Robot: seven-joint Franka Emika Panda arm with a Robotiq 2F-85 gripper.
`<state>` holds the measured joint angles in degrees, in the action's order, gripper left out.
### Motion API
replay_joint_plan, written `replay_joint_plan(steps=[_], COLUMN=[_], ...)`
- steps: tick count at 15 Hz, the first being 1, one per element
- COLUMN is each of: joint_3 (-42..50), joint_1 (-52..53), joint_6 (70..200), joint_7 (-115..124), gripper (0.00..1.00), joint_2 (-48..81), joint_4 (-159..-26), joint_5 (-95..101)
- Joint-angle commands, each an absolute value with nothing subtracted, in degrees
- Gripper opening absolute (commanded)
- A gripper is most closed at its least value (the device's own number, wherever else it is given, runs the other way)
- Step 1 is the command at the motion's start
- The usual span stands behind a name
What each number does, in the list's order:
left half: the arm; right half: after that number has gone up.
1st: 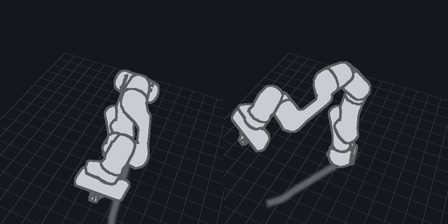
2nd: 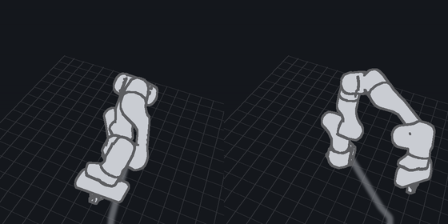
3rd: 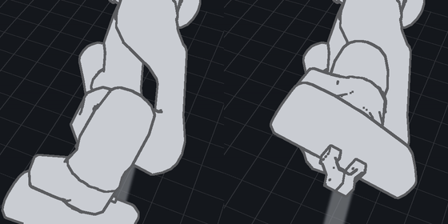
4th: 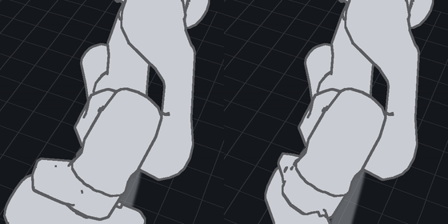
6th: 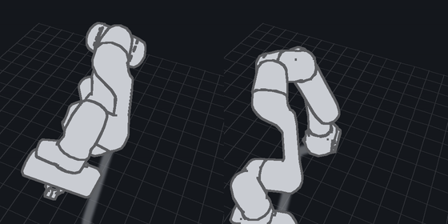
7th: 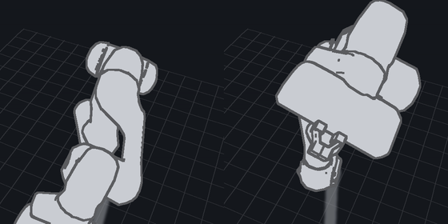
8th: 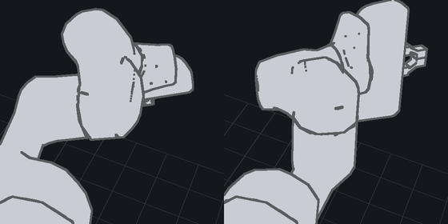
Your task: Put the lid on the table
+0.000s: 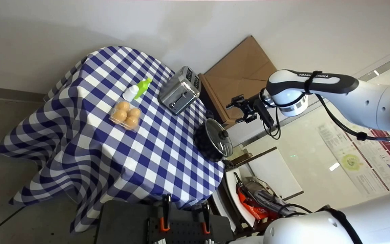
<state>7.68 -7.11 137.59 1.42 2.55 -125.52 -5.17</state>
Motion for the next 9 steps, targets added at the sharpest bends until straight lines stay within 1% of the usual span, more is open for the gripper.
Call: replay_joint_plan(steps=[1,9], joint_3=[9.29,11.46], joint_1=[-8.87,-12.38], joint_6=[136.53,134.50], joint_7=[3.59,3.49], gripper=[1.00,1.00], joint_2=[9.03,19.74], joint_4=[-119.42,-111.84], joint_5=[-3.68,-5.09])
